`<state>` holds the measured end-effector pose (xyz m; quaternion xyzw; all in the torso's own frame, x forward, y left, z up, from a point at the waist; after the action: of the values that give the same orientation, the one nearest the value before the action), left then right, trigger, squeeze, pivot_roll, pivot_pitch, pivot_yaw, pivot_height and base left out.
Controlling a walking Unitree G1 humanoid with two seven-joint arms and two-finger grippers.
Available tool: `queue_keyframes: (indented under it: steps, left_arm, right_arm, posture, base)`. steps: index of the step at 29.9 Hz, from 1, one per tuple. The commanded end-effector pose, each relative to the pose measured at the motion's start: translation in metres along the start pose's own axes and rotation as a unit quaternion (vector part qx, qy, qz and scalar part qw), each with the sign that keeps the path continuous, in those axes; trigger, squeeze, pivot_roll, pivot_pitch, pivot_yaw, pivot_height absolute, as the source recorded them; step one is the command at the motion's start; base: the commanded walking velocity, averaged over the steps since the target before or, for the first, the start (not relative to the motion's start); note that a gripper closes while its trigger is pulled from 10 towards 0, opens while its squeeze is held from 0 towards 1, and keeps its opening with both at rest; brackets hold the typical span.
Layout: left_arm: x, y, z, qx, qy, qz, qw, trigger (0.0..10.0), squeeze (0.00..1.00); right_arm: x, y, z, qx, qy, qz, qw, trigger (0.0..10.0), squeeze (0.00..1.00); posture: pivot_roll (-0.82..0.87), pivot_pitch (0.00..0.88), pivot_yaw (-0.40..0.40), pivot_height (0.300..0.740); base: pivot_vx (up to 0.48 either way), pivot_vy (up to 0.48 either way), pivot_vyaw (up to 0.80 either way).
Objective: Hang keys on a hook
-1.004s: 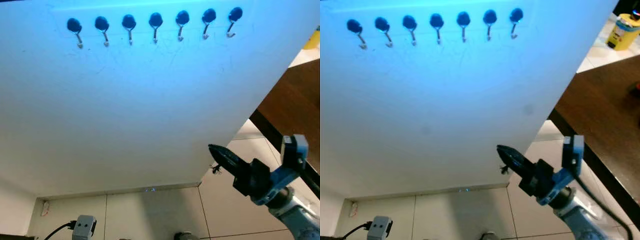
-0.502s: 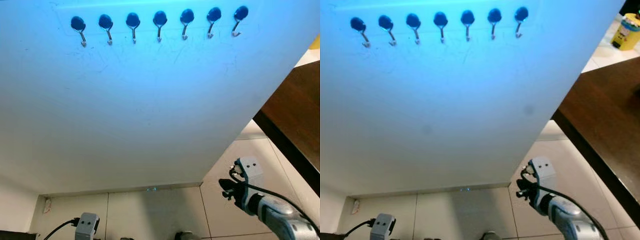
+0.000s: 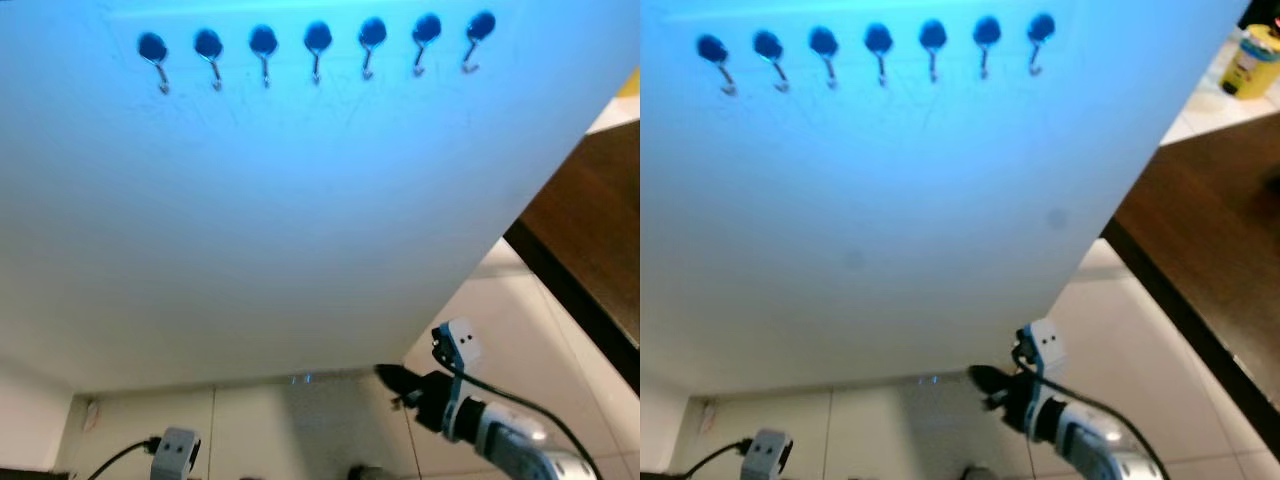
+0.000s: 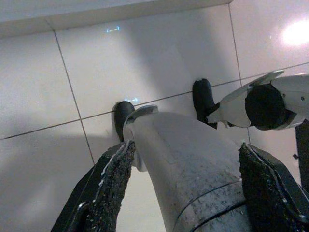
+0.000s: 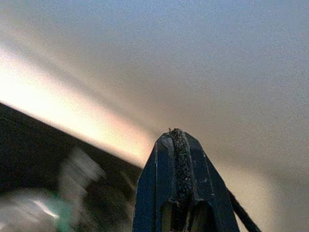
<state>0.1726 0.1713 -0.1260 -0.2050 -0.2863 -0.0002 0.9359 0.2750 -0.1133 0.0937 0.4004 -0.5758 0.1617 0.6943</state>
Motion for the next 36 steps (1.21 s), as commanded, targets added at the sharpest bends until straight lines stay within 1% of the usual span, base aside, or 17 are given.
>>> queue_keyframes:
  steps: [1, 2, 4, 6, 10, 11, 12, 13, 15, 22, 25, 26, 27, 29, 32, 35, 36]
  left_arm:
    - [-0.035, -0.006, 0.004, -0.01, 0.056, 0.012, 0.998, 10.0, 0.0]
    - [-0.034, -0.007, 0.003, -0.011, 0.056, 0.011, 0.998, 10.0, 0.0]
    - [-0.034, -0.008, 0.003, -0.012, 0.056, 0.01, 0.998, 10.0, 0.0]
    - [-0.034, -0.008, 0.003, -0.012, 0.056, 0.01, 0.998, 10.0, 0.0]
    - [-0.032, -0.009, 0.002, -0.014, 0.055, 0.008, 0.998, 10.0, 0.0]
    - [-0.03, -0.01, 0.001, -0.015, 0.052, 0.008, 0.998, 10.0, 0.0]
    - [-0.03, -0.01, 0.001, -0.015, 0.052, 0.008, 0.998, 10.0, 0.0]
    - [-0.03, -0.01, 0.001, -0.016, 0.051, 0.008, 0.999, 10.0, 0.0]
    - [-0.029, -0.011, 0.0, -0.017, 0.05, 0.008, 0.999, 10.0, 0.0]
    - [-0.027, -0.011, 0.0, -0.018, 0.05, 0.006, 0.999, 10.0, 0.0]
    - [-0.034, -0.009, 0.002, -0.014, 0.068, -0.006, 0.998, 10.0, 0.0]
    - [-0.033, -0.008, 0.001, -0.012, 0.066, -0.005, 0.998, 10.0, 0.0]
    - [-0.03, -0.008, 0.0, -0.011, 0.063, -0.004, 0.998, 10.0, 0.0]
    - [-0.026, -0.008, -0.001, -0.01, 0.058, -0.004, 0.998, 10.0, 0.0]
    - [-0.025, -0.009, -0.002, -0.011, 0.059, -0.007, 0.998, 10.0, 0.0]
    - [-0.025, -0.009, -0.002, -0.008, 0.06, -0.008, 0.998, 10.0, 0.0]
    - [-0.025, -0.007, -0.002, 0.0, 0.06, -0.006, 0.998, 10.0, 0.0]
  right_arm:
    - [0.011, -0.006, 0.006, -0.015, -0.028, -0.014, 0.999, 10.0, 0.0]
    - [0.033, 0.012, 0.008, 0.043, -0.082, -0.011, 0.996, 10.0, 0.0]
    - [0.037, 0.01, 0.003, 0.033, -0.063, 0.024, 0.997, 10.0, 0.0]
    - [0.037, 0.01, 0.003, 0.033, -0.063, 0.024, 0.997, 10.0, 0.0]
    - [0.045, 0.027, -0.008, 0.071, -0.058, 0.075, 0.993, 10.0, 0.0]
    - [0.049, 0.047, -0.009, 0.125, -0.066, 0.08, 0.987, 10.0, 0.0]
    - [0.049, 0.047, -0.009, 0.125, -0.066, 0.08, 0.987, 10.0, 0.0]
    - [0.052, 0.06, -0.007, 0.161, -0.072, 0.078, 0.981, 10.0, 0.0]
    - [0.058, 0.048, -0.013, 0.119, -0.086, 0.067, 0.987, 10.0, 0.0]
    - [0.082, 0.051, -0.016, 0.115, -0.132, 0.088, 0.981, 10.0, 0.0]
    - [0.09, 0.033, -0.027, 0.059, -0.123, 0.121, 0.983, 10.0, 0.0]
    - [0.09, 0.047, -0.022, 0.109, -0.132, 0.115, 0.979, 10.0, 0.0]
    - [0.088, 0.048, -0.022, 0.114, -0.127, 0.12, 0.978, 10.0, 0.0]
    - [0.086, 0.021, -0.033, 0.026, -0.109, 0.127, 0.986, 10.0, 0.0]
    - [0.094, 0.041, -0.034, 0.078, -0.14, 0.119, 0.98, 10.0, 0.0]
    - [0.092, 0.041, -0.038, 0.078, -0.131, 0.115, 0.982, 10.0, 0.0]
    - [0.088, 0.03, -0.05, 0.029, -0.102, 0.151, 0.983, 10.0, 0.0]
  posture:
    - [-0.03, 0.128, 0.071, 0.74]
    - [-0.02, 0.122, 0.071, 0.74]
    - [-0.03, 0.121, 0.07, 0.74]
    - [-0.03, 0.121, 0.07, 0.74]
    - [-0.02, 0.113, 0.066, 0.74]
    - [-0.02, 0.109, 0.066, 0.74]
    - [-0.02, 0.109, 0.066, 0.74]
    - [-0.02, 0.109, 0.066, 0.74]
    - [-0.02, 0.107, 0.067, 0.74]
    - [-0.03, 0.105, 0.075, 0.74]
    - [-0.04, 0.094, 0.076, 0.74]
    - [-0.04, 0.088, 0.075, 0.74]
    - [-0.03, 0.087, 0.077, 0.74]
    - [-0.04, 0.086, 0.079, 0.74]
    - [-0.03, 0.079, 0.079, 0.74]
    - [-0.04, 0.079, 0.076, 0.74]
    - [-0.02, 0.079, 0.074, 0.74]
  base:
    - [0.0, 0.0, 0.0]
    - [0.0, 0.0, 0.0]
    - [0.0, 0.0, 0.0]
    - [0.0, 0.0, 0.0]
    - [0.0, 0.0, 0.0]
    - [0.0, 0.0, 0.0]
    - [0.0, 0.0, 0.0]
    - [0.0, 0.0, 0.0]
    - [0.0, 0.0, 0.0]
    - [0.0, 0.0, 0.0]
    - [0.0, 0.0, 0.0]
    - [0.0, 0.0, 0.0]
    - [0.0, 0.0, 0.0]
    - [0.0, 0.0, 0.0]
    - [0.0, 0.0, 0.0]
    - [0.0, 0.0, 0.0]
    - [0.0, 0.0, 0.0]
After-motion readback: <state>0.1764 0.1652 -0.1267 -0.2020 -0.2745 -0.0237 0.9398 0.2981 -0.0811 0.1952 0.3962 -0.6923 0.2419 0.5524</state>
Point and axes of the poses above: a point about 5 cm out from each wrist's last joint towards the gripper, its own z axis pointing back from the gripper into the wrist, its own x axis along the axis of the wrist's last joint, y = z × x, the point moved 5 cm from there along -z, pointing out of the wrist towards the gripper, and after that the axes turned 9 degrees about z, right-handed, at the moved point
